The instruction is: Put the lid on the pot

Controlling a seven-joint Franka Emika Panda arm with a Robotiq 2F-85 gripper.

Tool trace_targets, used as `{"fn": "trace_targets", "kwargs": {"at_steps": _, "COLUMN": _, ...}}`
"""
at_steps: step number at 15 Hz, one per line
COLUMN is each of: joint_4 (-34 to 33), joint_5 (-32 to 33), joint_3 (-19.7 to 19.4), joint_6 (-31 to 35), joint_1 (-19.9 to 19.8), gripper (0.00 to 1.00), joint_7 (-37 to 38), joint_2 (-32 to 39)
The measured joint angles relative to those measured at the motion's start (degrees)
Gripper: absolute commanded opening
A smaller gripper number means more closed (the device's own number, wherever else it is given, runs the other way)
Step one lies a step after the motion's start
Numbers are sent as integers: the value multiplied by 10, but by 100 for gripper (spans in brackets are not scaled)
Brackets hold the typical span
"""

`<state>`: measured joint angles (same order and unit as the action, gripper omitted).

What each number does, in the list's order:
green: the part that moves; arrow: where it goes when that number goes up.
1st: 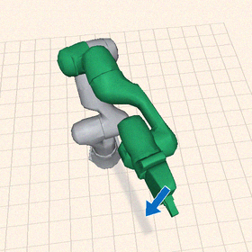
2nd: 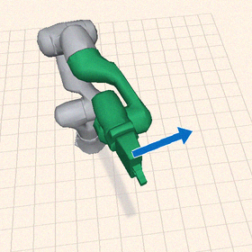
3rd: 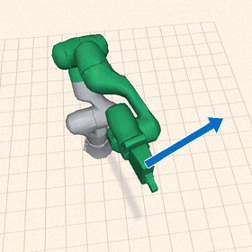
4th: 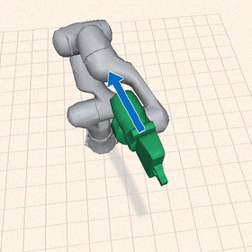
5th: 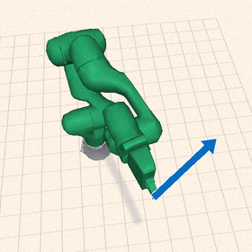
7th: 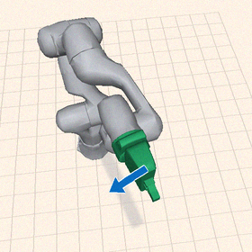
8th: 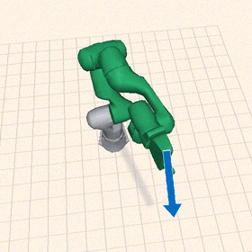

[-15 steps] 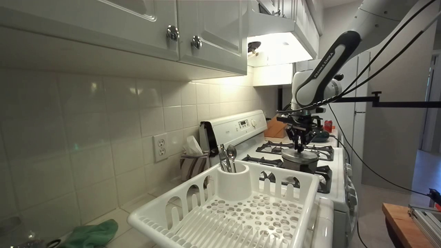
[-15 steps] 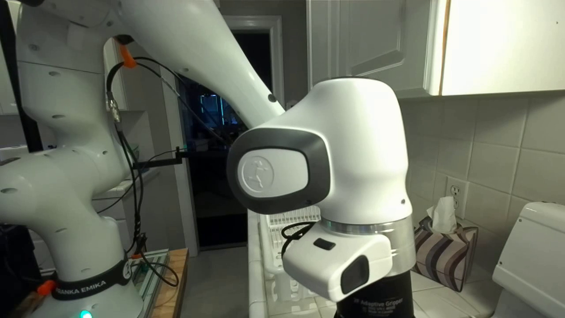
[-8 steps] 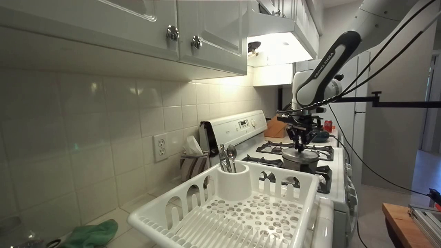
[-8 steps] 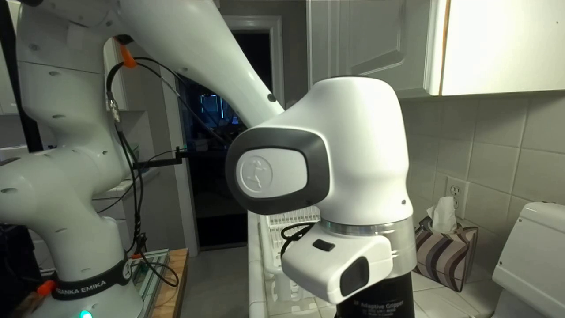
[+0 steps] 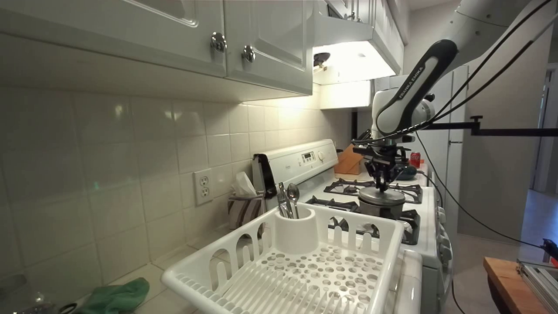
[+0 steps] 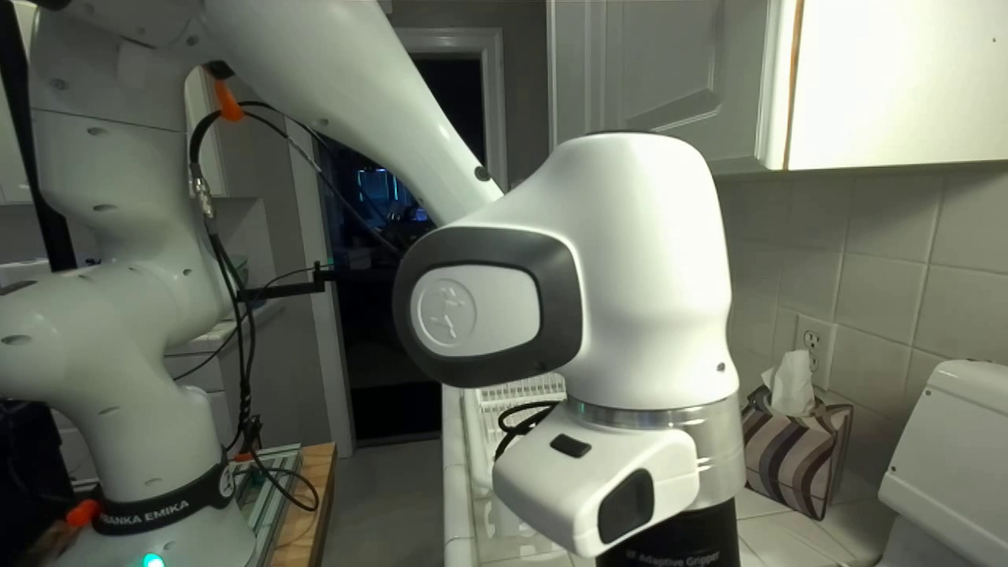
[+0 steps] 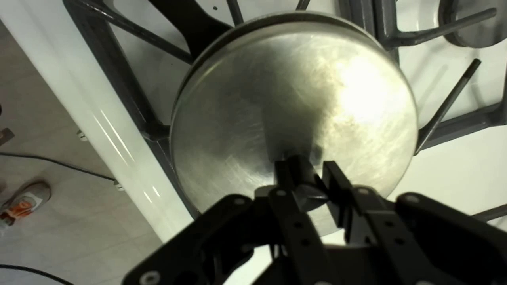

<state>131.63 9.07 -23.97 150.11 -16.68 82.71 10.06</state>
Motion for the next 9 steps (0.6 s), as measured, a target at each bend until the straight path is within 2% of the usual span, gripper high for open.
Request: {"fn": "trace_targets", "kwargs": {"at_steps": 9, "joint_4": -2, "joint_5": 0, "joint_3": 0, "joint_6": -12, "joint_1": 5, "gripper": 6, "joint_7": 0, "joint_2": 1}}
